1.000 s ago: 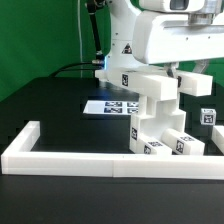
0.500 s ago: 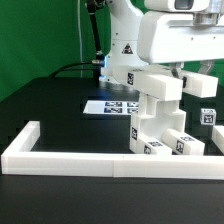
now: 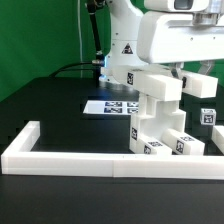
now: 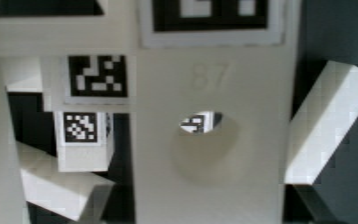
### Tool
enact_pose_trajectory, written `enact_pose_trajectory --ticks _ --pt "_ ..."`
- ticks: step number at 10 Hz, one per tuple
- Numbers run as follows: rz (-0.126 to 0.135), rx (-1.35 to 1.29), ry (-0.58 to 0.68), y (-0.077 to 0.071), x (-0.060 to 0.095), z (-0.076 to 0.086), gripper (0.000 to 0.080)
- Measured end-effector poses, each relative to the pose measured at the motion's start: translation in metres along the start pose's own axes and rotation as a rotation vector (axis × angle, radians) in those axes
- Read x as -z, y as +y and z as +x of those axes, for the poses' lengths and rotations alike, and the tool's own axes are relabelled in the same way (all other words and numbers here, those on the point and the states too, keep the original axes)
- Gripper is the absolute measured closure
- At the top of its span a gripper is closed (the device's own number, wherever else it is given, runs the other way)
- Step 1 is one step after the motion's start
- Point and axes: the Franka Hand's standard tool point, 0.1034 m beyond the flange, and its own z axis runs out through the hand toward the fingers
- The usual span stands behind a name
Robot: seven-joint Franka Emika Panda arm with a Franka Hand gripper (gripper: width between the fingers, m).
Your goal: Assemble chair
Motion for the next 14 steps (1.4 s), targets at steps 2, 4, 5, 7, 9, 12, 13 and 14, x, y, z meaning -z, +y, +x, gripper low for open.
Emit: enact_pose_trajectory --ticks 2,4,5,7,9,12,13,14 --pt "-0.003 -0.004 0.007 0.0002 0.0002 0.0009 0.0509" --pt "-0.004 -0.022 0.009 -0.0002 0.0004 0.0015 0.0509" --pt "-0.004 -0.034 0.009 0.0001 0.0005 0.0015 0.0509" --pt "-0.003 -0.035 0.007 0.0022 0.0004 0.0006 0.0509" --pt "-0.003 -0.035 0.007 0.0022 0.0004 0.0006 0.0509" --pt "-0.008 -0.044 0.020 0.0056 0.0022 0.0003 0.0509" --pt "-0.009 -0.047 0.024 0.0051 0.0026 -0.0008 0.0509" --pt "-0.010 -0.047 0.026 0.0050 0.0017 -0.0014 0.0509"
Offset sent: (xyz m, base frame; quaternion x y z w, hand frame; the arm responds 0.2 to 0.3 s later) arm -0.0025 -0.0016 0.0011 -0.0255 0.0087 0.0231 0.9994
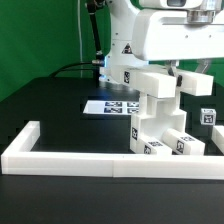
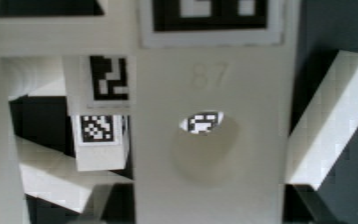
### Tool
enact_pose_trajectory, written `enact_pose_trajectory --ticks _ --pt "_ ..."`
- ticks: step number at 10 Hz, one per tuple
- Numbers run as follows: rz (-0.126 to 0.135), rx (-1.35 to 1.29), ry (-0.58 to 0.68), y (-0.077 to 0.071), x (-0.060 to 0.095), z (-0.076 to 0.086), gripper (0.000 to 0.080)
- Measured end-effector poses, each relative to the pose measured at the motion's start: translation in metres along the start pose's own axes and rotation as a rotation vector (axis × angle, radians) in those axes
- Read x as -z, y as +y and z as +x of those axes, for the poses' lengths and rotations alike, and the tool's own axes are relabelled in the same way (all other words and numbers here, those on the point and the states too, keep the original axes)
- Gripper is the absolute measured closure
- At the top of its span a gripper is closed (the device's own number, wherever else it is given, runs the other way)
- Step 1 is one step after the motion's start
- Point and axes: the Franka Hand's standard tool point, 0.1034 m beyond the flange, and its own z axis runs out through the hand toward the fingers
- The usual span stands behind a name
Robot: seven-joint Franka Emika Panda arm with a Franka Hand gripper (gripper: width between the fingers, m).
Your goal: Assemble chair
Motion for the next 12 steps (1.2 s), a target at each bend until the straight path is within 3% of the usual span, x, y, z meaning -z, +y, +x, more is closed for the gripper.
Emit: enact_pose_trajectory --ticks 12 --pt "-0.001 -0.032 0.006 0.0002 -0.0003 -0.0012 0.0509"
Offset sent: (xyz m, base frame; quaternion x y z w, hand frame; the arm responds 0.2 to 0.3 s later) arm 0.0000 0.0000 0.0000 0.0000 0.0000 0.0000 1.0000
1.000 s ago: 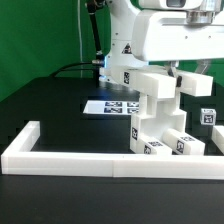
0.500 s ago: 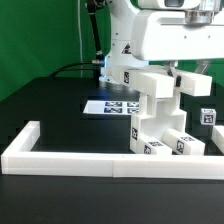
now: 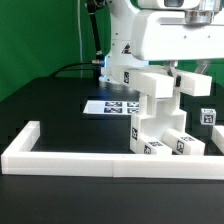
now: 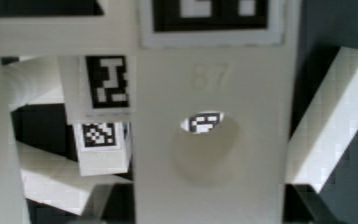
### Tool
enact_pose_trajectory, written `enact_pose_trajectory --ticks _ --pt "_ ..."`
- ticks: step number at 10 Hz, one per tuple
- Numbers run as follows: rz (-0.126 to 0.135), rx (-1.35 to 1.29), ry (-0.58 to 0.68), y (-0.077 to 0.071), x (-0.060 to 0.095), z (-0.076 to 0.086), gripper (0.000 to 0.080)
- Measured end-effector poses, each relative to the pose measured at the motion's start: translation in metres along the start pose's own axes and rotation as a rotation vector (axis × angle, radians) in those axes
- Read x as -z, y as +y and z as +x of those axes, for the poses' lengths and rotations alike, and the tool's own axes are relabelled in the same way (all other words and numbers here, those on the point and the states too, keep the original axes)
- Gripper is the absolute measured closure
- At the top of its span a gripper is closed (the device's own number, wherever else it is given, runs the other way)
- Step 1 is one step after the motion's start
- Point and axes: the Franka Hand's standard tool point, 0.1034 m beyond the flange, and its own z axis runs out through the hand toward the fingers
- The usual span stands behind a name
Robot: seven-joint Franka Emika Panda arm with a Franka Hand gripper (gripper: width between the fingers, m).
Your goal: Assemble chair
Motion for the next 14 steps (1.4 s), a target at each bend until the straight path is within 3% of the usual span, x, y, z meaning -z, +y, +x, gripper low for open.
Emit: enact_pose_trajectory --ticks 14 --pt "-0.007 -0.009 0.024 -0.0001 0.0000 -0.0011 0.0509"
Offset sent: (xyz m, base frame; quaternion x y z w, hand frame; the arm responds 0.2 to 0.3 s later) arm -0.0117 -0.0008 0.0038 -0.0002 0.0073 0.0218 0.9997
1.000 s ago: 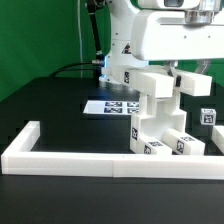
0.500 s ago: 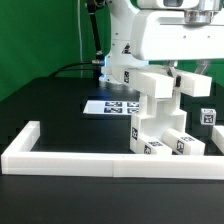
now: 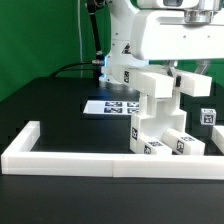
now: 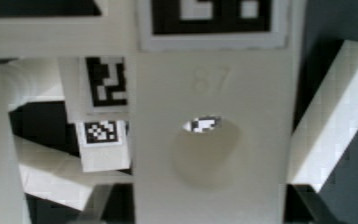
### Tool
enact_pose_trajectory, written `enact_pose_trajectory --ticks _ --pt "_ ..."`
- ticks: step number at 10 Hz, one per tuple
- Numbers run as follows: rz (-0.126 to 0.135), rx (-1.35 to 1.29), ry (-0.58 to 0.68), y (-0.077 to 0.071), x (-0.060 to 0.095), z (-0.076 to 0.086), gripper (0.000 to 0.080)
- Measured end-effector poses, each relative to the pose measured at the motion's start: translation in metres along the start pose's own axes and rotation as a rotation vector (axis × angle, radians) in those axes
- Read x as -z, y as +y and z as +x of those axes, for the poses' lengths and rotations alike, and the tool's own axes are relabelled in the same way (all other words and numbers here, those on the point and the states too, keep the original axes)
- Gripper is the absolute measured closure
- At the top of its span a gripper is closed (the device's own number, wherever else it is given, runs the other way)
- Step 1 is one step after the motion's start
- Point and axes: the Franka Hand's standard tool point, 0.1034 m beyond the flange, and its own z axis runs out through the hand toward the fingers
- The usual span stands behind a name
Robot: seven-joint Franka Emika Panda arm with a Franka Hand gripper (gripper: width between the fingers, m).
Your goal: Assemble chair
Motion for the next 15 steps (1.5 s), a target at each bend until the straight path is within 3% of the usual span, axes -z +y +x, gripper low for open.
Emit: enact_pose_trajectory --ticks 15 --pt "0.002 0.014 -0.006 0.0004 -0.0006 -0.0050 0.0509"
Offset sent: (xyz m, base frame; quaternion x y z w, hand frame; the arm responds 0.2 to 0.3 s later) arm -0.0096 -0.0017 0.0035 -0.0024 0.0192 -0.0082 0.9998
